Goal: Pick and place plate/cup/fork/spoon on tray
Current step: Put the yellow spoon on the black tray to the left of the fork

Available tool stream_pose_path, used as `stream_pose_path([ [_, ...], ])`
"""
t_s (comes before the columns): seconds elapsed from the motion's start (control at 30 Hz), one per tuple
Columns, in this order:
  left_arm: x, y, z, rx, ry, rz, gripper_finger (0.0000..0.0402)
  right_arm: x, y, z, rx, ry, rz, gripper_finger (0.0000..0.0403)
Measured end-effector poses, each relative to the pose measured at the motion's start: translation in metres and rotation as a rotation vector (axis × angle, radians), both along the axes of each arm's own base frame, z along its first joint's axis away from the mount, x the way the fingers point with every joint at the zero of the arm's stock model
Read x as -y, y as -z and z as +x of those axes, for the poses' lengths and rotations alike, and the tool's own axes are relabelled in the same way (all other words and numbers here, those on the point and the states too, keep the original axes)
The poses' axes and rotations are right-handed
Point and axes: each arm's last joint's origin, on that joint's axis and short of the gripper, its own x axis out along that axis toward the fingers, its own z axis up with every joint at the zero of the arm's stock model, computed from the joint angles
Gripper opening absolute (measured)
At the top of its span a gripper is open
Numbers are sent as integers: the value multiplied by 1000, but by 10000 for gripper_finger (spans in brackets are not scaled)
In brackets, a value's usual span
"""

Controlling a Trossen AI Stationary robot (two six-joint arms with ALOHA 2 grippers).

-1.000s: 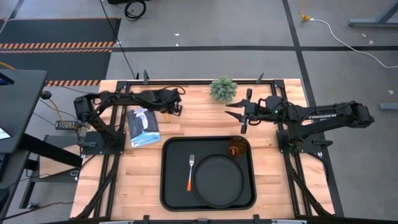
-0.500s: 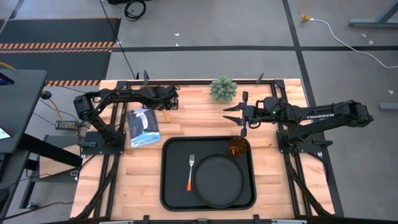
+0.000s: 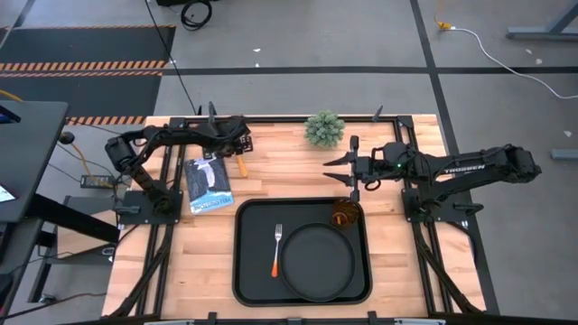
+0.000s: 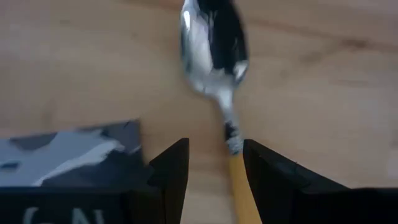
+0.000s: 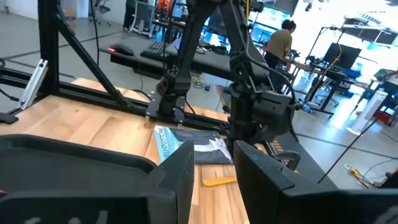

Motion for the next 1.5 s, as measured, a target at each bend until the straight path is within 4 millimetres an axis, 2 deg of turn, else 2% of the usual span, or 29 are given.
stream_pose_path([
  [0.2,-6,-1,6,74,-19,45,162,-1,0,0,4,-6,-1,121],
  [0.47,-10,18,7,37,-32,-15,156,-2,-1,0,10,-22,6,121],
  [0.7,-10,23,8,4,-14,-18,152,-2,-1,0,10,-27,7,121],
  [1.13,-7,26,3,-55,83,-80,46,-2,-1,0,10,-27,7,121],
  [1.5,-8,24,5,-61,131,-86,45,-2,-1,0,8,-28,11,121],
])
